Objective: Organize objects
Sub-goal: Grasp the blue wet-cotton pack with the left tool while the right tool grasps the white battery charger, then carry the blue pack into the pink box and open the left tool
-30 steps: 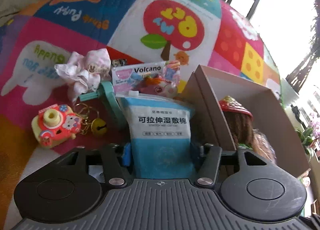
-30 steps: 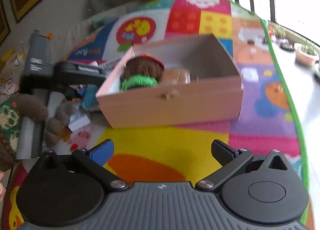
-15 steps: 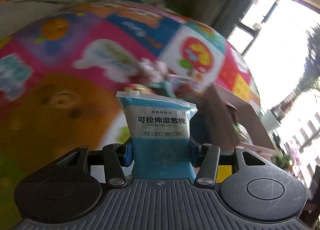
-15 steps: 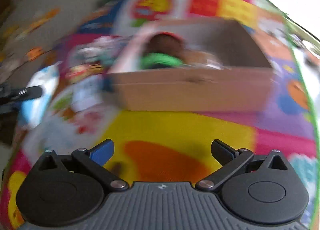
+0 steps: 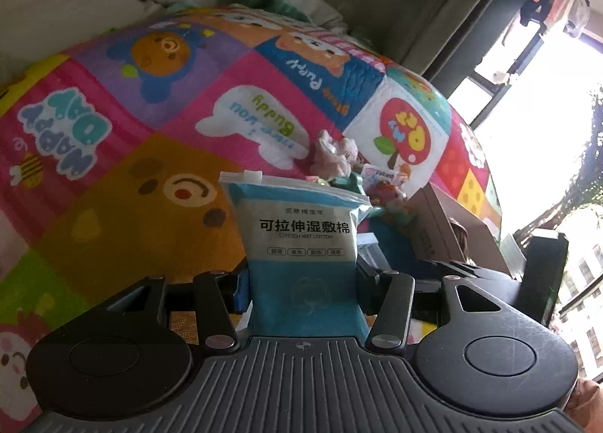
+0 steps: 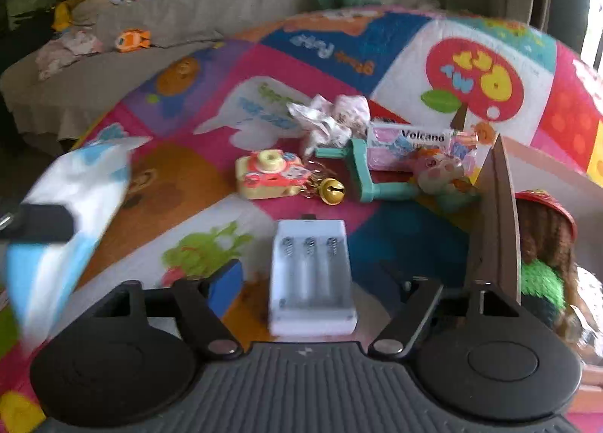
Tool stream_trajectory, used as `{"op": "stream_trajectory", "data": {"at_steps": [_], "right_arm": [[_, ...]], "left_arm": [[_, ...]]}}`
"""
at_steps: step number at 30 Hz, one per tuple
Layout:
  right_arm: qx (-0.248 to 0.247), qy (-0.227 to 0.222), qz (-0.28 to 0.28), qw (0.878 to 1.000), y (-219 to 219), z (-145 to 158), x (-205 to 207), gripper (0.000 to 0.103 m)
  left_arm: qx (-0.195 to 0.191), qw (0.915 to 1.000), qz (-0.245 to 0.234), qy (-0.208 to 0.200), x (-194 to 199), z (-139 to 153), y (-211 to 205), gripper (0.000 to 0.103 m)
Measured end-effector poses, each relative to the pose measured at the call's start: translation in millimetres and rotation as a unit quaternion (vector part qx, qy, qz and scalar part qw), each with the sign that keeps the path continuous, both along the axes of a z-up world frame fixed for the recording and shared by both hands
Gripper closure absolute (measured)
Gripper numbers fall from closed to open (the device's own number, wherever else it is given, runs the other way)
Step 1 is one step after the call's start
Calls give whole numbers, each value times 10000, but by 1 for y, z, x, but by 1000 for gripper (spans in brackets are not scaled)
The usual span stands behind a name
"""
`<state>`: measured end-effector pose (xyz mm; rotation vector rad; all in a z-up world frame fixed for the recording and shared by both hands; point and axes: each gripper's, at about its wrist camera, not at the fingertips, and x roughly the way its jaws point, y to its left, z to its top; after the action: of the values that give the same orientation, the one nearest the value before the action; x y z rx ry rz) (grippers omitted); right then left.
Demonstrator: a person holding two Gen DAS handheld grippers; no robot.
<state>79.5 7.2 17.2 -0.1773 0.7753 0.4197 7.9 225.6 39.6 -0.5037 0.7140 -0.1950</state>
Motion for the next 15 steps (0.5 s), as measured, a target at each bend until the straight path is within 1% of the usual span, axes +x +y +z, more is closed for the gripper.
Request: {"op": "stream_trajectory", "data": {"at_steps": [1, 2, 5, 7, 9, 11, 12, 14, 15], "right_arm": [[-5, 123, -19, 9999, -1, -2, 5, 52], [30, 272, -14, 9996, -3, -4, 6, 55], [86, 315, 148, 9994, -13, 0, -9, 56], [14, 295, 262, 9992, -24, 2, -28, 56], [-114, 299, 239, 9992, -43, 2, -48, 56], [-174, 328, -56, 9993, -70, 2, -64, 55], [-162, 347, -270, 9989, -85, 1, -69, 52], [156, 550, -552, 9968, -116, 0, -79, 51], [160, 548, -779, 9953, -127, 0, -83, 51]], "left_arm": [[-20, 10000, -7, 17, 1, -1, 0, 47], [-36, 10000, -19, 30, 2, -3, 0, 47], [-67, 9999, -99, 63, 6, -5, -3, 47], [-82, 9998, -198, 62, 10, -5, -7, 47], [-84, 9995, -305, 73, 13, -6, -13, 47], [-84, 9990, -430, 108, 17, -7, -19, 47], [-84, 9987, -491, 127, 19, -8, -23, 47], [-96, 9980, -601, 178, 21, -10, -32, 47], [-105, 9976, -646, 205, 22, -11, -37, 47]]}}
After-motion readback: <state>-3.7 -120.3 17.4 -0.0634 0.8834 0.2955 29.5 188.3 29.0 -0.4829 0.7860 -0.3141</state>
